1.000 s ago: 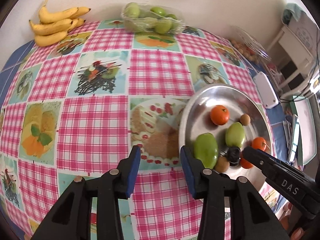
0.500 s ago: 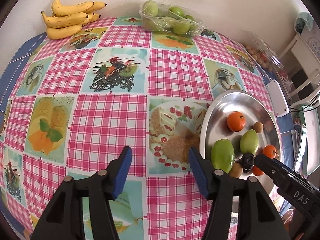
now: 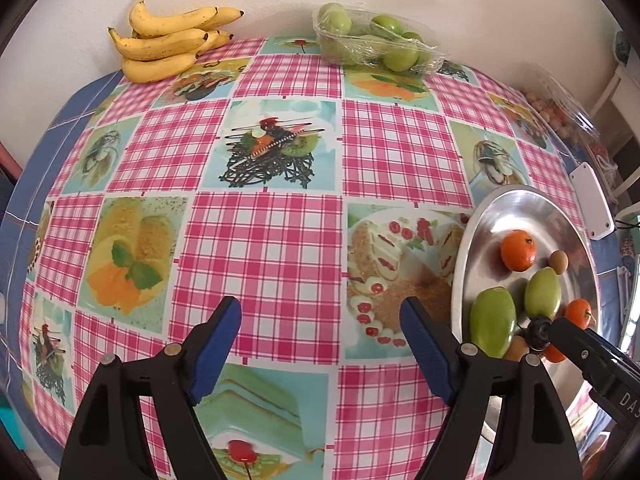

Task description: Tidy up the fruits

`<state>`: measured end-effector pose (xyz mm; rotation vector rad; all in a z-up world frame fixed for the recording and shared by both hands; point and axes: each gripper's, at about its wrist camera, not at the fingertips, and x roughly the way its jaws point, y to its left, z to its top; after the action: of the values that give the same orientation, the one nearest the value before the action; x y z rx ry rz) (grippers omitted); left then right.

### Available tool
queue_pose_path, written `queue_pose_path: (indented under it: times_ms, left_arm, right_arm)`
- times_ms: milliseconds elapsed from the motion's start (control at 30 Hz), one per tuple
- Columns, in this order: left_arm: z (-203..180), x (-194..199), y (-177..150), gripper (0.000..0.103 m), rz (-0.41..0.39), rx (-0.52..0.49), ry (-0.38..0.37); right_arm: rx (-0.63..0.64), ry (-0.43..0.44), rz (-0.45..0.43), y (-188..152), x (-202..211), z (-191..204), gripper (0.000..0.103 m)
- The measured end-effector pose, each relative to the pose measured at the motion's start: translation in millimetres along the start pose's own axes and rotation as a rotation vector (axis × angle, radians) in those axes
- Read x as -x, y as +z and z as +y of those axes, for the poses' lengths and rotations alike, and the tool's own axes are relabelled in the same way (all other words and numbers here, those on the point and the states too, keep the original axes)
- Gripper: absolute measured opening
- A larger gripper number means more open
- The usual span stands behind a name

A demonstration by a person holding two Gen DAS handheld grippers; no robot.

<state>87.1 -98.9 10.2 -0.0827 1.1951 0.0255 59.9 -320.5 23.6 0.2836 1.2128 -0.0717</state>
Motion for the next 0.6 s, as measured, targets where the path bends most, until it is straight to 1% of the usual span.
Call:
queue_pose_path:
  times_ms: [67, 133, 167, 200, 267, 367, 600]
  left_arm:
    - [-0.8, -0.3, -0.1, 0.083, -0.004, -0.008, 0.017]
    - [-1.0, -1.0, -0.3, 0.084, -0.008, -0.013, 0.031]
    - [-0.7, -1.3, -0.3, 0.084, -0.009, -0.014, 0.034]
    - [-0.5, -1.6, -0.3, 0.087, -0.009, -0.015, 0.039]
    - [0.3, -1.8, -0.1, 0.093, -0.013, -0.013, 0.049]
    - [1.5, -0.7, 0.3, 0.094, -0.023, -0.008, 0.054]
    - [2.7, 4.5, 1.2, 0.094, -0.055, -0.002, 0.059]
  right_arm:
    - [0.003, -0.004, 0.0, 0.2, -0.7, 0.5, 0.086]
    - [0.006, -0.008, -0.002, 0.3, -1.2, 0.6, 0.089]
    - [0.008, -0.01, -0.004, 0.3, -1.3, 0.6, 0.094]
    - [0.01, -0.012, -0.007, 0.3, -1.2, 0.8, 0.098]
    - [0.013, -0.01, -0.012, 0.8, -1.1, 1.3, 0.101]
    - [0.019, -0.009, -0.022, 0.9, -0.4, 2.0, 0.103]
    - [0.046, -0.014, -0.045, -0.8, 0.7, 6.9, 0.103]
